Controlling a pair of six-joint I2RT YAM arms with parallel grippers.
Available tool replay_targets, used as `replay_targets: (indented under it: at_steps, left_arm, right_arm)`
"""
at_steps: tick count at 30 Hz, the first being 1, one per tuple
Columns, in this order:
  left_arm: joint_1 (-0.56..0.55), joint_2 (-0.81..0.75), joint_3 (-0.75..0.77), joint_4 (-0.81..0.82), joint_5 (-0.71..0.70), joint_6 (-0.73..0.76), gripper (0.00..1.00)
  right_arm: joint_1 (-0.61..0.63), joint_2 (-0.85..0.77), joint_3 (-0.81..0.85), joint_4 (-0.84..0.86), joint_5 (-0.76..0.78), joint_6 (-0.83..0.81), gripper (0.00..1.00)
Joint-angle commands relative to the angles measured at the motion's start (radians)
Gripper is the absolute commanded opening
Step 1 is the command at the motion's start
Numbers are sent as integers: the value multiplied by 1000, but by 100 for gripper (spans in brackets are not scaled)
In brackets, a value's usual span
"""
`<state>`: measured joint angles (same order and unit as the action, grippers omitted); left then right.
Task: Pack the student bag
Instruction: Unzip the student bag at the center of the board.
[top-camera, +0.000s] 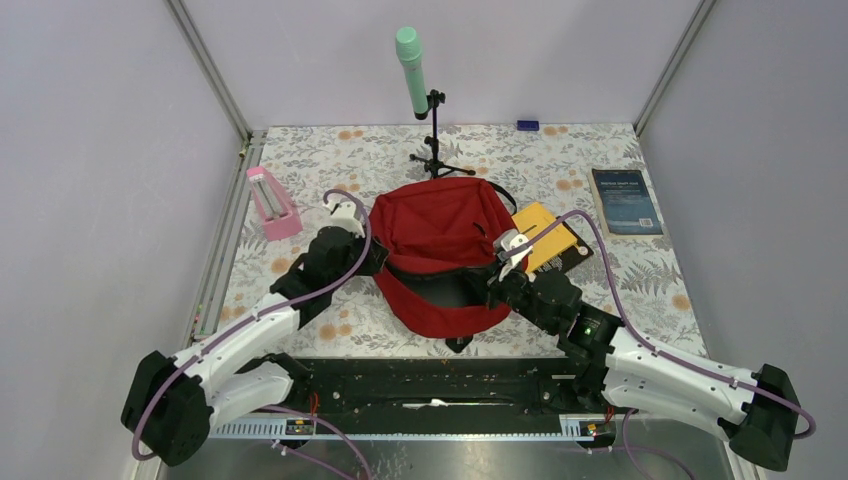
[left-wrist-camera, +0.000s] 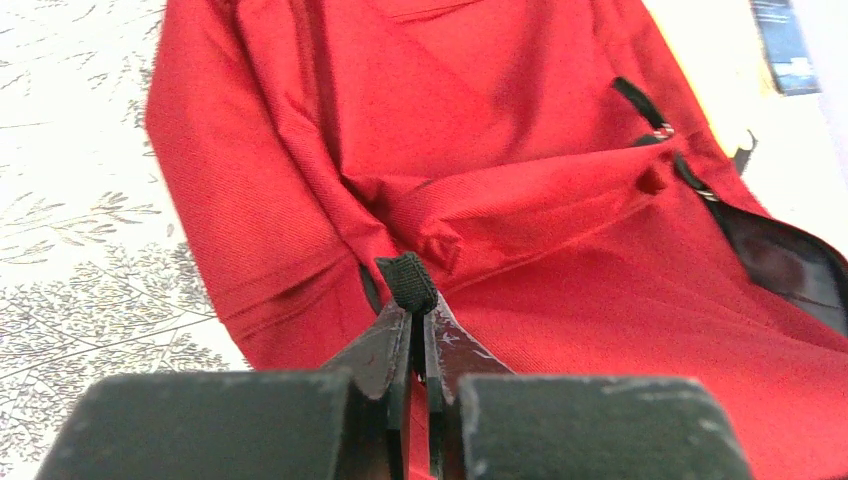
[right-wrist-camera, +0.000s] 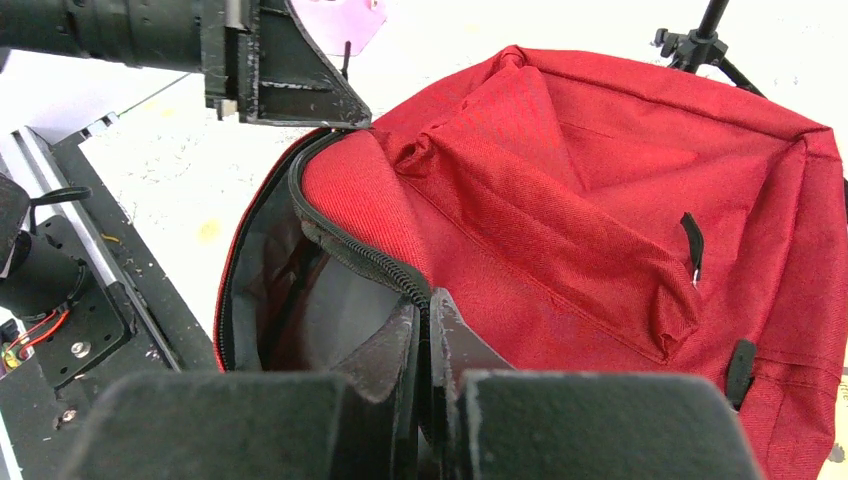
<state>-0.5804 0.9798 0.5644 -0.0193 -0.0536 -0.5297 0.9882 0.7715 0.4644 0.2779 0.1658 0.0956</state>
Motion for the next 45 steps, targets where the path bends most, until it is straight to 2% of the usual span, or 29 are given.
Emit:
replay_targets:
  at_steps: [1,20,25,29,31,33,35,37,40,42,45]
  left_arm:
    - [53,68,33,65,-2,57,0]
    - [200,381,177,260,32,131,0]
    - [206,411,211,260,37,147,0]
    - [206,365,202,256,29,165,1]
    - [206,313,169,283,7,178,19]
    - [207,263,162,273,3,200,48]
    - [206,225,183,205,4,215,64]
    - [205,185,207,122,11,211,71]
    - [184,78,205,76,48,203,75]
    - [133,-25,193,74,49,229,78]
    - [55,-115,219,25,145,312,80]
  right_arm:
    - [3,-36,43,39,3,18,0]
    - [3,-14,93,-6,-95,44,0]
    - [3,-8,104,-12,-100,46,0]
    - [3,3,113,-7,-98,49,0]
    - [3,11,119,-5,-99,49,0]
    - [3,23,123,-1,-98,51,0]
    - [3,32,130,-1,-92,53,0]
    - [3,43,150,-26,-51,74,0]
    - [0,85,217,-127,36,99,0]
    - [-2,107,253,-183,46,84,0]
    - [-18,123,286,-213,30,62,0]
